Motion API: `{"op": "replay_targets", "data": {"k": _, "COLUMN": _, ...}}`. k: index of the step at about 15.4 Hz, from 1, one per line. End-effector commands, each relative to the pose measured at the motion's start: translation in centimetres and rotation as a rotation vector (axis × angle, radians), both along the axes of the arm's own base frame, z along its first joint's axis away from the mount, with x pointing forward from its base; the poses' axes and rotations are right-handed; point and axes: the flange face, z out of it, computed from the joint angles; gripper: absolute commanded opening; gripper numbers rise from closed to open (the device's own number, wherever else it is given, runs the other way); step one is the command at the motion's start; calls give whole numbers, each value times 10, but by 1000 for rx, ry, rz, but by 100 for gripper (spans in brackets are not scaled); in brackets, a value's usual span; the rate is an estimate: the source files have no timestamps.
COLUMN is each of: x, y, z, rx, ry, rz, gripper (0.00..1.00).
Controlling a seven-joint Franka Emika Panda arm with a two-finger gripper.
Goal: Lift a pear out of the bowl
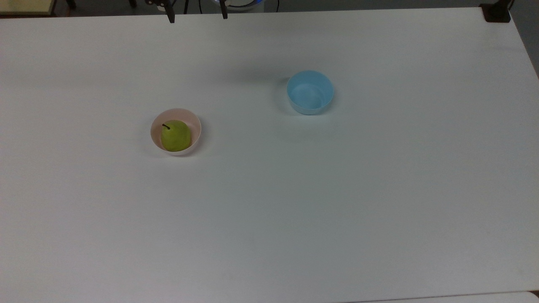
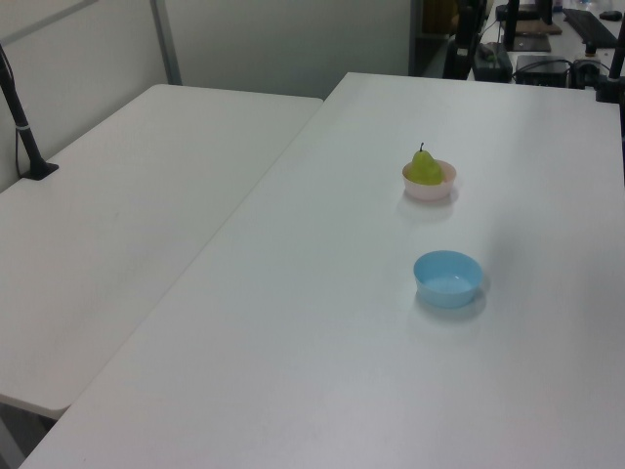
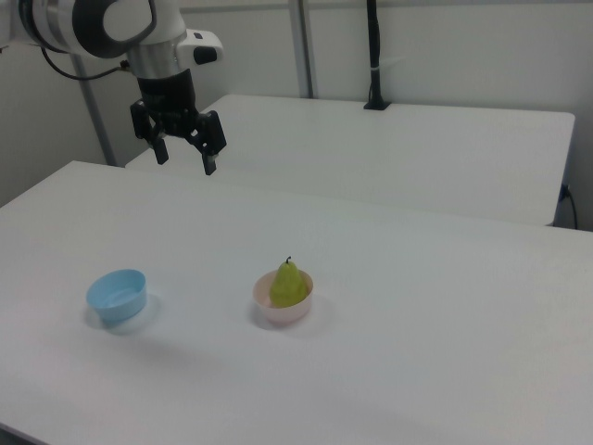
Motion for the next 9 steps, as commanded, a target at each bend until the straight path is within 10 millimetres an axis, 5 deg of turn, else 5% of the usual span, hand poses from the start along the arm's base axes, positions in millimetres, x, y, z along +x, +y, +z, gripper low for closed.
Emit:
{"op": "replay_targets", "data": {"k": 1, "x": -1, "y": 7, "z": 0, "rx": 8, "ry": -14, "rz": 15, "gripper": 100}}
{"op": "replay_targets", "data": {"k": 9, "x": -1, "y": 7, "z": 0, "rx": 6, "ry": -15, "rz": 21, "gripper": 100}}
